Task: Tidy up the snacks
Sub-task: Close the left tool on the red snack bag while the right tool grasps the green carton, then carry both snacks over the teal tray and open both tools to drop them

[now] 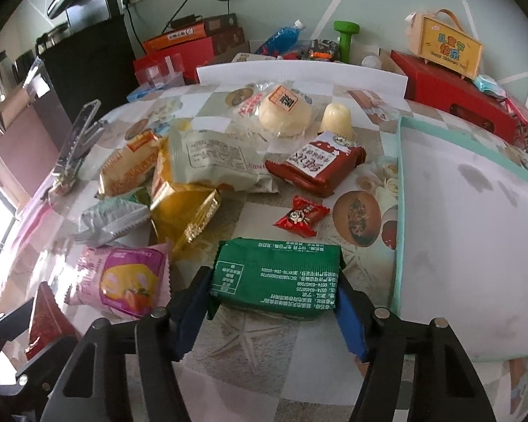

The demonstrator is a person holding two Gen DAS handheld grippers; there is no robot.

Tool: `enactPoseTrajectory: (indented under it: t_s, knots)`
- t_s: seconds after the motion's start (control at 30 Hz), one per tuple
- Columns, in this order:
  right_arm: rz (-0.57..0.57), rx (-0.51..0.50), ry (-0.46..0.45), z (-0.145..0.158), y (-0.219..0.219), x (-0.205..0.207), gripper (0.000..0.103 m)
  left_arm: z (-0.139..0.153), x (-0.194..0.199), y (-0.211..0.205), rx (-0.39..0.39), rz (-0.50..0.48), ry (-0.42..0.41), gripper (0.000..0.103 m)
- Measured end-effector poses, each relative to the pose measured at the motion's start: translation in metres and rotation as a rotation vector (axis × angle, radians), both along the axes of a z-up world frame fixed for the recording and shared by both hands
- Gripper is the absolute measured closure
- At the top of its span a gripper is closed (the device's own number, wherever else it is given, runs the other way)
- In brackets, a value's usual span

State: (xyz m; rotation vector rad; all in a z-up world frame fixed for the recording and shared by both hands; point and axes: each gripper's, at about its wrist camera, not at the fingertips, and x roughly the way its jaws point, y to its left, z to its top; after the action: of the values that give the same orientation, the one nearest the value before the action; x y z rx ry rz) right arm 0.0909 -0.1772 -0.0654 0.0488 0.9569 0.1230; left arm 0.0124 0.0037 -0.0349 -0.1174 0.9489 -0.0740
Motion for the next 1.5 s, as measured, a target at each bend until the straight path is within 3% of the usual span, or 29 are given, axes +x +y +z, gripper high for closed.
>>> enactPoseTrajectory:
  t_s: [0.37,0.57,0.7,0.93,1.17,1.33,1.5]
  knots:
    - [-0.092,0.074,-0.180,0.051,-0.035,-0.015,0.035,0.042,0.018,-0.019,0.022,-0.020,-0.093,0.025]
    - [-0.245,0.002,-0.251,0.065,-0.082,-0.023,0.035,0.061,0.035,-0.058,0.003,-0.090,-0.130,0.025]
    - [-0.368,0.020,-0.270,0.067,-0.128,-0.028,0.035,0.066,0.047,-0.086,-0.016,-0.134,-0.139,0.025]
    - [-0.624,0.043,-0.234,0.056,-0.206,-0.043,0.035,0.073,0.069,-0.145,-0.027,-0.230,-0.165,0.025]
    - [-0.844,-0.037,-0.173,0.044,-0.252,-0.061,0.035,0.063,0.084,-0.213,-0.029,-0.365,-0.146,0.025]
    - [-0.880,-0.038,-0.160,0.039,-0.265,-0.069,0.033,0.049,0.088,-0.258,-0.010,-0.468,-0.120,0.024]
    - [-0.868,-0.037,-0.163,0.041,-0.265,-0.068,0.032,0.039,0.088,-0.256,-0.017,-0.453,-0.098,0.012]
